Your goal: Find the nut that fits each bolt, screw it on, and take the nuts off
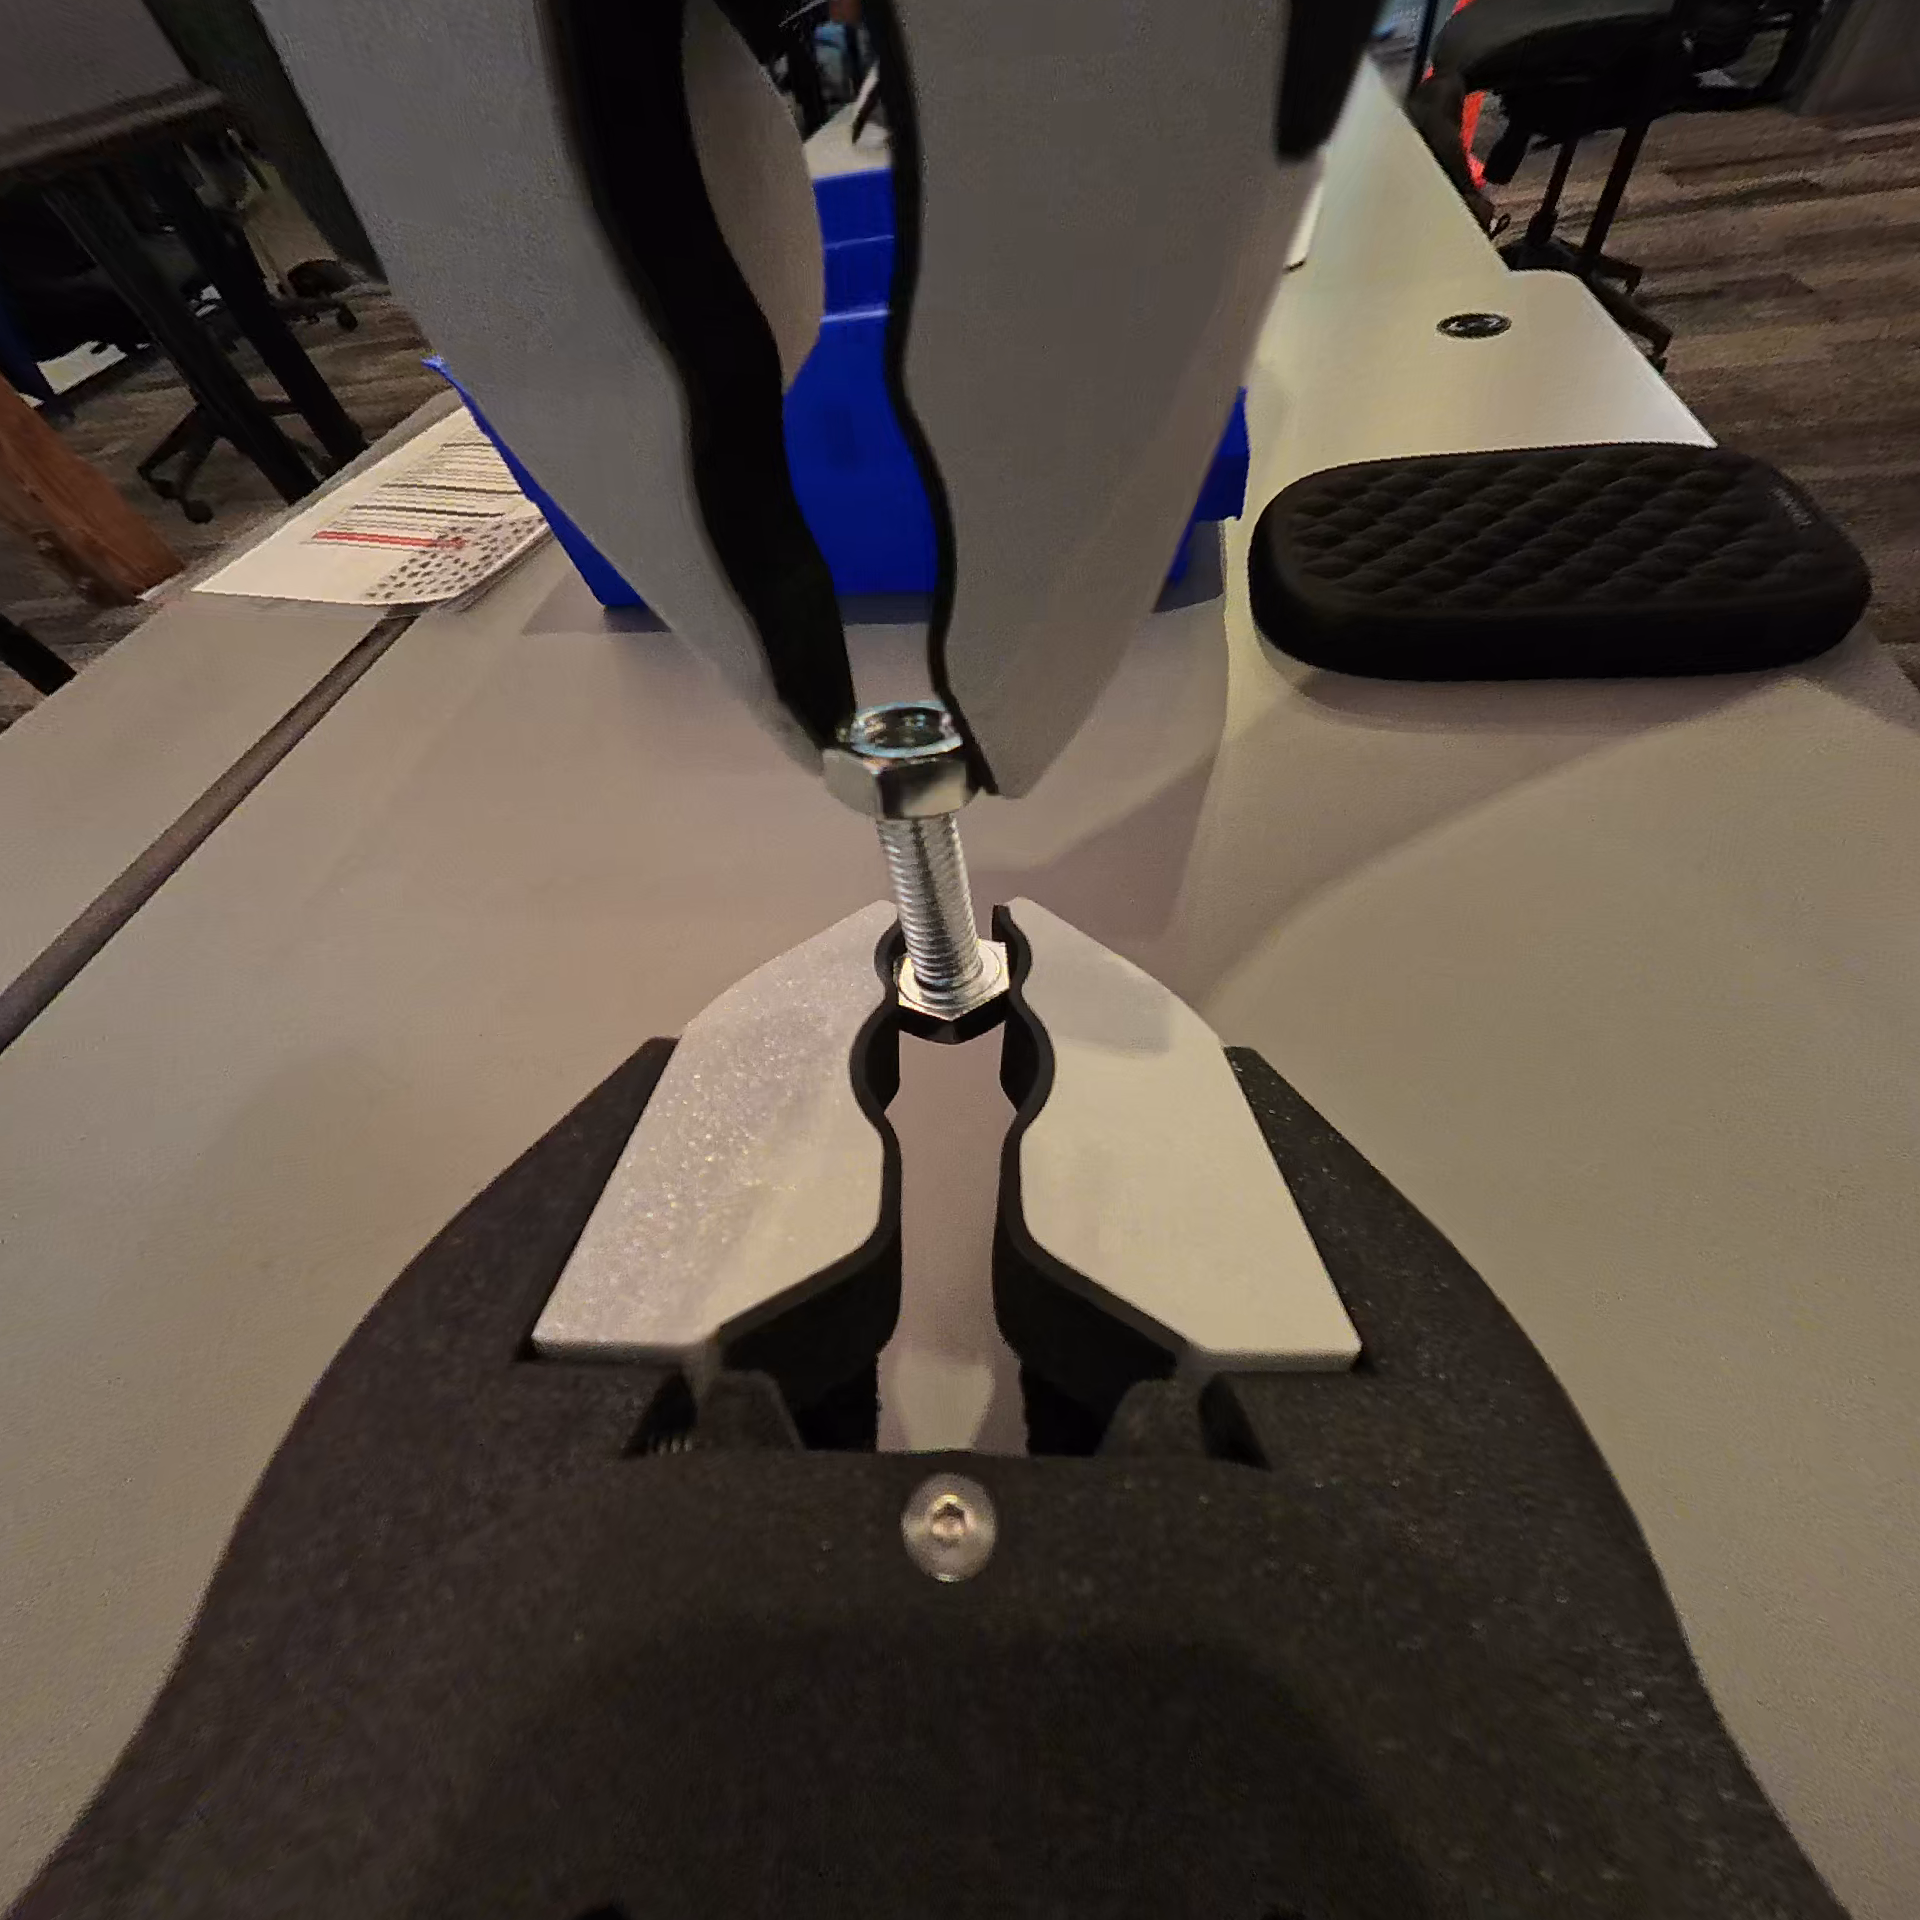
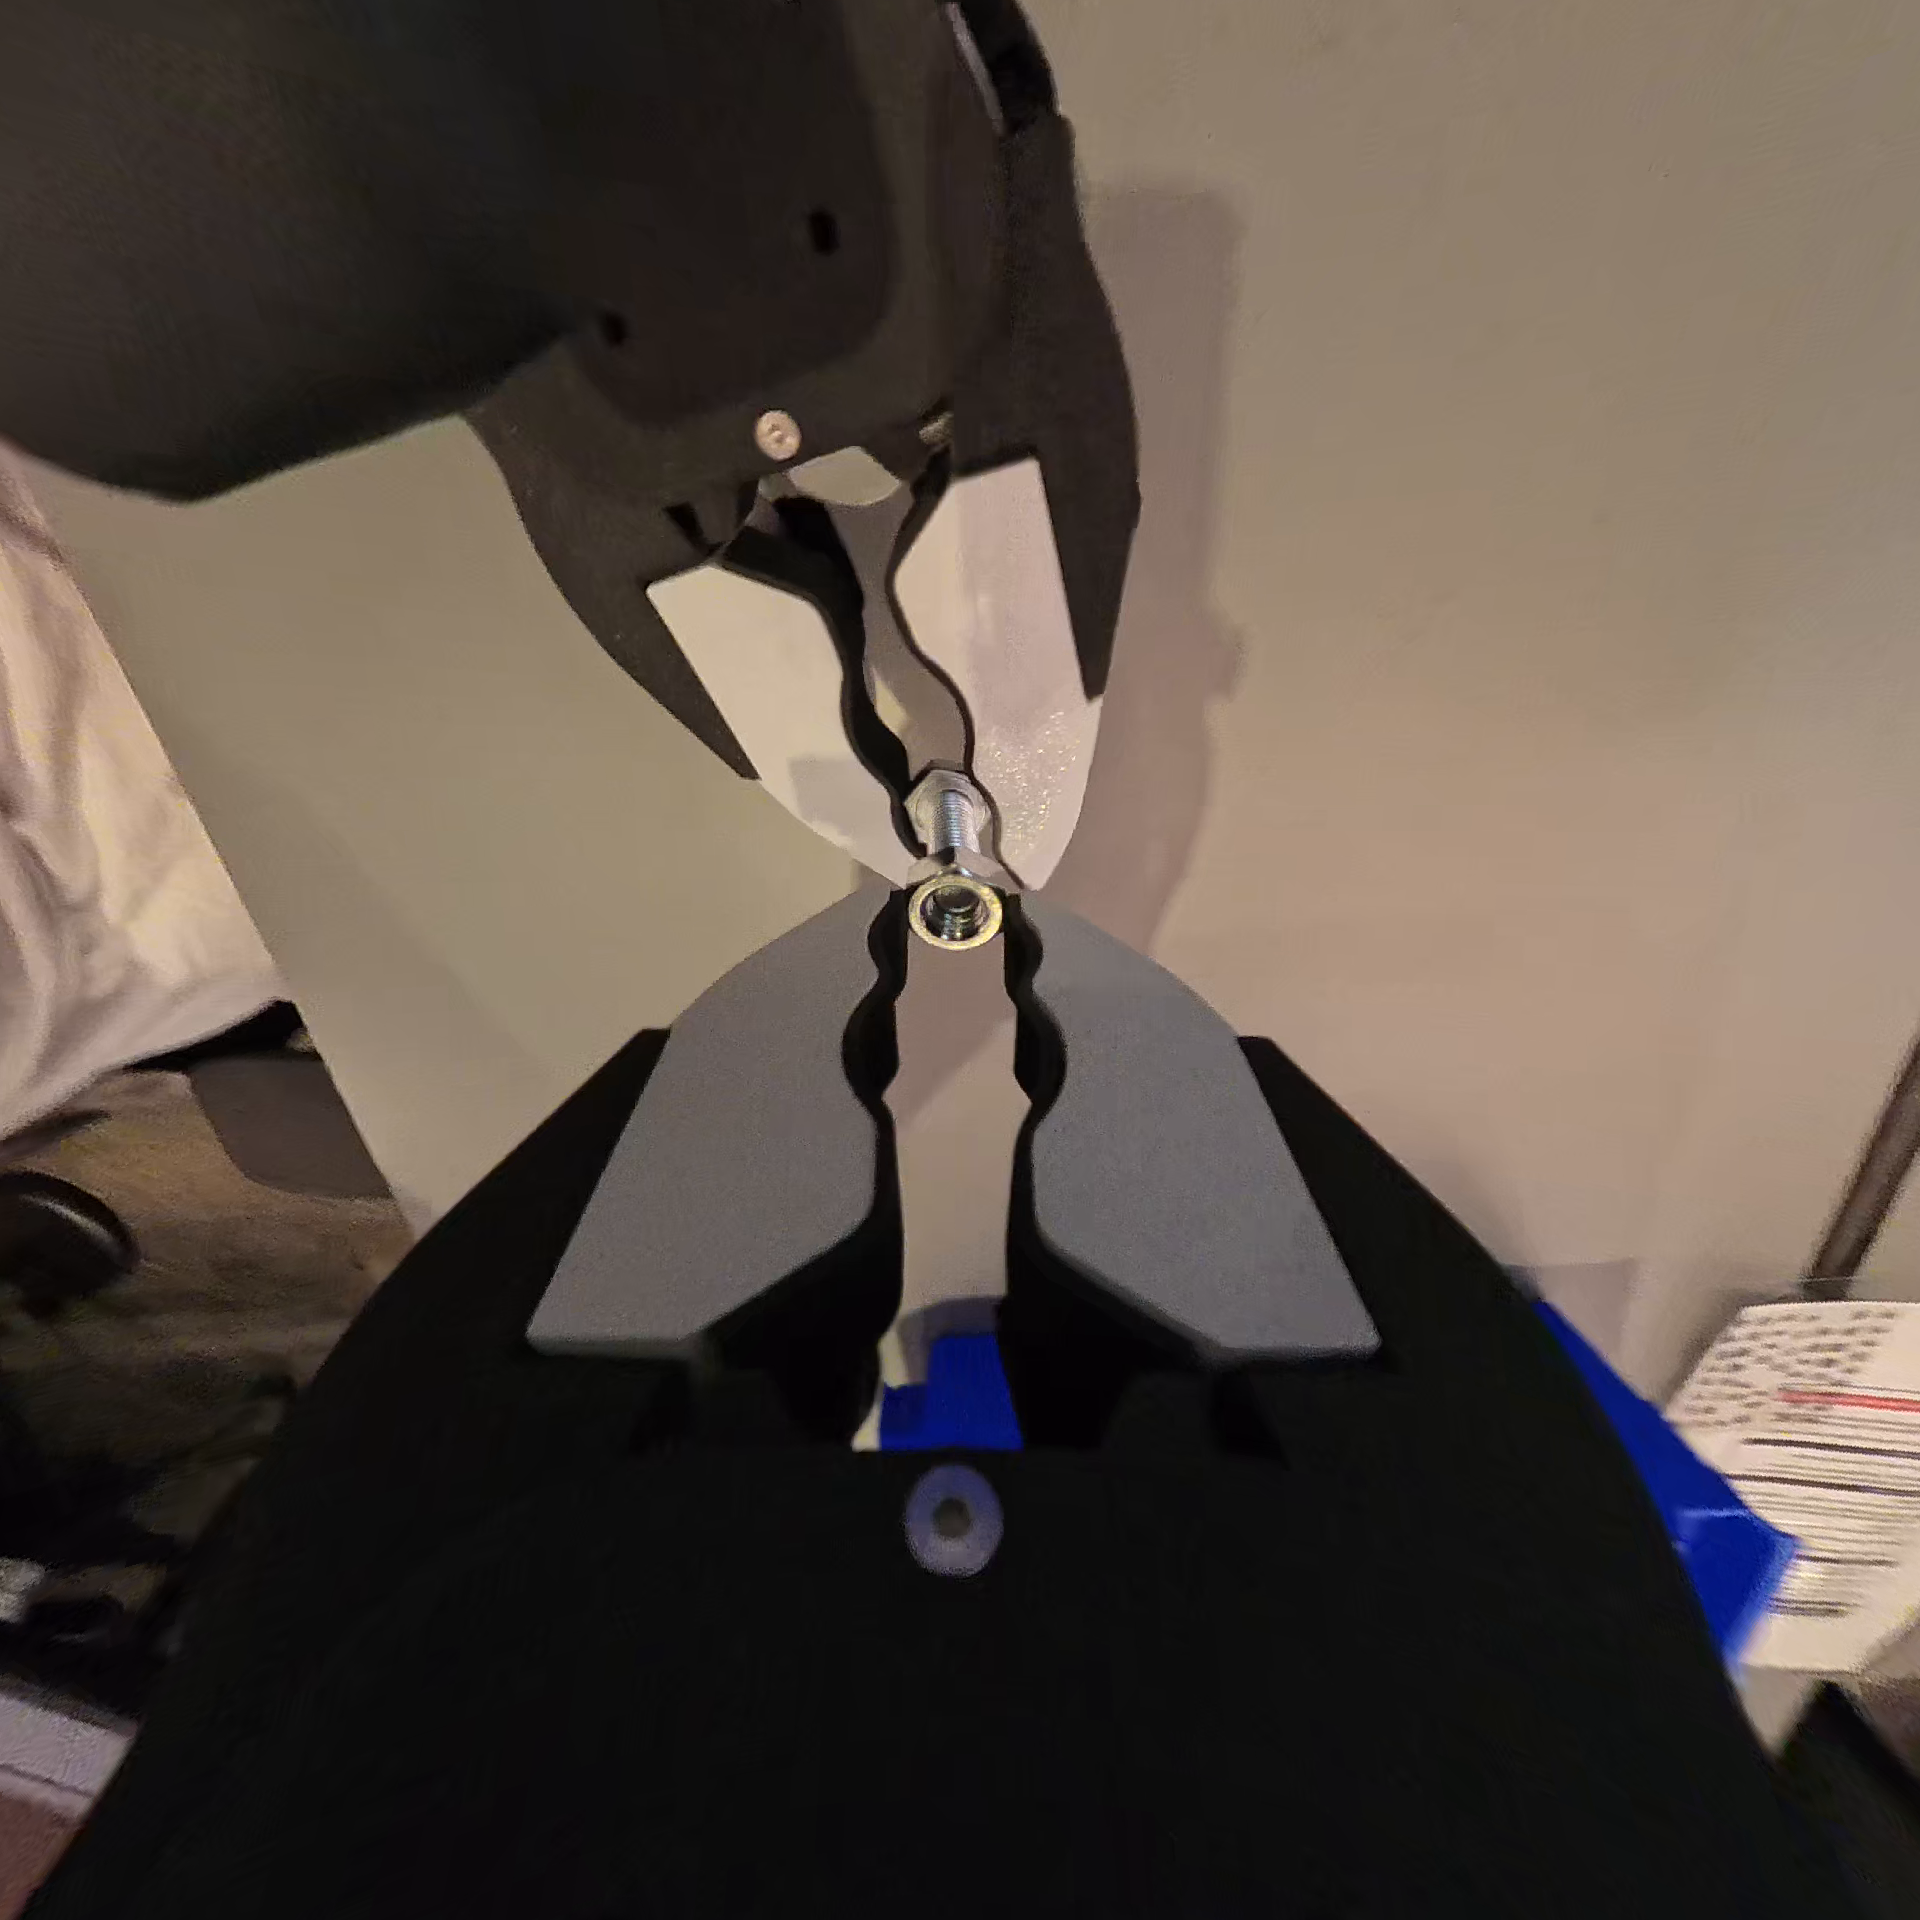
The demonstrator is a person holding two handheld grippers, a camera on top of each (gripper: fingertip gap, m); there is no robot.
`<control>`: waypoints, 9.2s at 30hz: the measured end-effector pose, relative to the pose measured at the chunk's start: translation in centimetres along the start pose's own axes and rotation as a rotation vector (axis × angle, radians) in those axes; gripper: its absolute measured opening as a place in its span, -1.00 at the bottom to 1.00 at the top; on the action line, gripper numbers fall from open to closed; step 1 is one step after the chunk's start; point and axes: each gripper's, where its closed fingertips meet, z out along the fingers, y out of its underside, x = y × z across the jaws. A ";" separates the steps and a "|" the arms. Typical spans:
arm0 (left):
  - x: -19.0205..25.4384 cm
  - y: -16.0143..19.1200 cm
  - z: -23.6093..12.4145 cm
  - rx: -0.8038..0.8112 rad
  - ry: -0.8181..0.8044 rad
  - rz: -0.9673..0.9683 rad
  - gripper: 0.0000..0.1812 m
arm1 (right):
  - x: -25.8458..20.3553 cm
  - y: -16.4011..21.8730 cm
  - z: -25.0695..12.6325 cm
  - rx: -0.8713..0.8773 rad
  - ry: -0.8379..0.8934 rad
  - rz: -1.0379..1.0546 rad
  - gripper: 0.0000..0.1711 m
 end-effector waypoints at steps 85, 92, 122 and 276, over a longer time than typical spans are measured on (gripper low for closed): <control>-2.3 -2.9 -2.4 0.057 -0.217 0.009 -0.85 | 0.6 -3.0 -3.6 0.742 0.151 0.499 -0.80; -2.3 -3.4 -2.7 0.086 -0.203 -0.005 -0.85 | 0.6 -3.2 -4.0 0.748 0.171 0.449 -0.80; 3.5 -5.4 -2.7 0.232 0.130 0.064 -0.85 | -4.1 -2.4 -5.0 0.665 0.043 -0.361 -0.70; 6.3 -8.4 -4.1 0.352 0.191 0.062 -0.85 | -7.1 -2.8 -7.9 1.295 0.033 -0.198 -0.80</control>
